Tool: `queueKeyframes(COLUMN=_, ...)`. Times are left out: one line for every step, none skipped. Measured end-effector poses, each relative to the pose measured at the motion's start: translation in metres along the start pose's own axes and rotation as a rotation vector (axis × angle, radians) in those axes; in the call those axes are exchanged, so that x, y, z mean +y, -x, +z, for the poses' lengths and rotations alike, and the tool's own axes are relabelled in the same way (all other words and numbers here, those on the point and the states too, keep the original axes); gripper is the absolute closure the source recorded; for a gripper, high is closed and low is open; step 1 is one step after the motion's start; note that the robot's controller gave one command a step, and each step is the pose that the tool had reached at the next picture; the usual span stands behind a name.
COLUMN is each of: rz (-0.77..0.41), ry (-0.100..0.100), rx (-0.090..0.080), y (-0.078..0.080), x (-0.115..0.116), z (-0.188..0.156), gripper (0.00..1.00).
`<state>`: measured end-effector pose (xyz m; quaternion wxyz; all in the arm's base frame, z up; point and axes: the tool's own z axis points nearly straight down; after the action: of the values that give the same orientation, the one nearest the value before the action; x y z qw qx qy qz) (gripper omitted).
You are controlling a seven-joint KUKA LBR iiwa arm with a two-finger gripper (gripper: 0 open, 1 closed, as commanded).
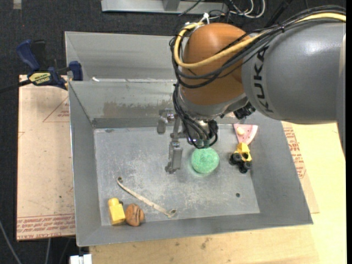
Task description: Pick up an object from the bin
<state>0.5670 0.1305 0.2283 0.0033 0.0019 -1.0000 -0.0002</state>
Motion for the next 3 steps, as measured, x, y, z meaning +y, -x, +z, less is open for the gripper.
queueKeyframes(rz=0.003, ry=0.001, rx=-0.008, y=0.001, x=-0.001, z=-0.005, gripper=0.00)
queueKeyframes(rz=0.019, ry=0.003, rx=-0.014, y=0.035, x=-0.029, z=0.037, gripper=0.00)
queueKeyframes(rz=0.041, ry=-0.001, rx=-0.006, y=0.054, x=-0.030, z=0.058, gripper=0.00)
